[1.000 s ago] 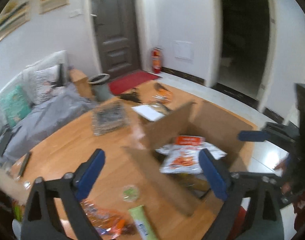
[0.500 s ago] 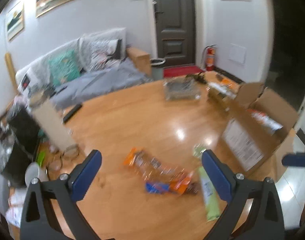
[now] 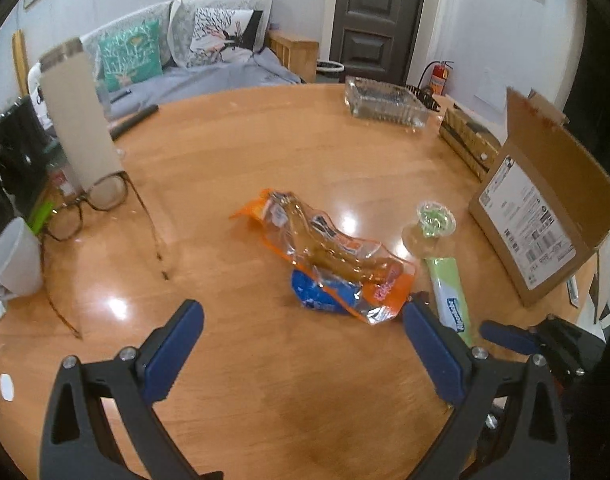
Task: Organize snacks
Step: 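Grasp the green candy stick with the right tool while the left approaches the orange bread-stick pack, then grasp the orange bread-stick pack with the left tool and lift it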
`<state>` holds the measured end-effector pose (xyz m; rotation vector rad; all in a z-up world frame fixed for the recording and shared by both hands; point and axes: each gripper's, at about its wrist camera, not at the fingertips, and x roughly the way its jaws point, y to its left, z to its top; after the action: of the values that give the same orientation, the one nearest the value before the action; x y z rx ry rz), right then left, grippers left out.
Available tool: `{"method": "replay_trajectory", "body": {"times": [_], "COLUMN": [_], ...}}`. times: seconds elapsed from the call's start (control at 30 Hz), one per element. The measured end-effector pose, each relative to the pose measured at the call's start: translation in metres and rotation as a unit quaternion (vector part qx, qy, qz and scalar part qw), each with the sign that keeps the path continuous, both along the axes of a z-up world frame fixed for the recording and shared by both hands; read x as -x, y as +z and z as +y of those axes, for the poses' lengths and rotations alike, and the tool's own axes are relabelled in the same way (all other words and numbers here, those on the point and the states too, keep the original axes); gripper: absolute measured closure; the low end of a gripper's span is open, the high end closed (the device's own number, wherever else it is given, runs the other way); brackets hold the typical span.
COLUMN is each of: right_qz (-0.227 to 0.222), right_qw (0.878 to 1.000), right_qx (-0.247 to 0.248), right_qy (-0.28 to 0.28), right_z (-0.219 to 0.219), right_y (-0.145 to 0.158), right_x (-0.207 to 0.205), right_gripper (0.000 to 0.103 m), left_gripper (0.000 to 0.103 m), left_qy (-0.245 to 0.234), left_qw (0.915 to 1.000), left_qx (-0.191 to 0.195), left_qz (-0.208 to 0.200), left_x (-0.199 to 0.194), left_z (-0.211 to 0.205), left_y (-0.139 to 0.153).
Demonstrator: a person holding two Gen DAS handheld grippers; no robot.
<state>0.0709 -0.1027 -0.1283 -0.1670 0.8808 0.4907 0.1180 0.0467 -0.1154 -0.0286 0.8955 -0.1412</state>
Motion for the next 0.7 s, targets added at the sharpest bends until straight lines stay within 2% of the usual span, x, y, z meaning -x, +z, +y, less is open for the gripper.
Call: {"method": "replay_trajectory", "body": {"times": [0.03, 0.1, 0.27, 0.33, 0.53, 0.7], "right_qz": [0.000, 0.005, -0.009, -0.016, -0.033, -0.031], "right_qw": [1.000, 1.000, 0.998, 0.997, 0.995, 0.996], "right_qx": [0.010, 0.019, 0.053, 0.066, 0.081, 0.074], "right_qy": [-0.007, -0.015, -0.028, -0.041, -0.044, -0.045], "right_z": [0.002, 0.001, -0.014, -0.023, -0.027, -0.028], "right_y": [-0.003, -0.014, -0.016, -0.014, -0.014, -0.014], "right_x": [-0.003, -0.012, -0.016, -0.016, -0.018, -0.021], "right_gripper": [0.050, 0.058, 0.066, 0.074, 0.076, 0.076], "left_gripper": [0.004, 0.004, 0.004, 0.004, 0.004, 0.004], "left_qy": [-0.001, -0.006, -0.020, -0.021, 0.018, 0.044], "left_qw": [1.0000, 1.0000, 0.9995, 0.9994, 0.9991, 0.9978], "left_qx": [0.001, 0.001, -0.010, -0.009, 0.018, -0.016], "left_qz": [0.002, 0.007, 0.020, 0.025, 0.033, 0.046], "left_x": [-0.003, -0.008, -0.020, -0.024, -0.049, -0.073], "left_z": [-0.002, -0.006, -0.019, -0.022, -0.025, -0.039], "left_y": [-0.002, -0.006, -0.016, -0.020, -0.023, -0.028]}}
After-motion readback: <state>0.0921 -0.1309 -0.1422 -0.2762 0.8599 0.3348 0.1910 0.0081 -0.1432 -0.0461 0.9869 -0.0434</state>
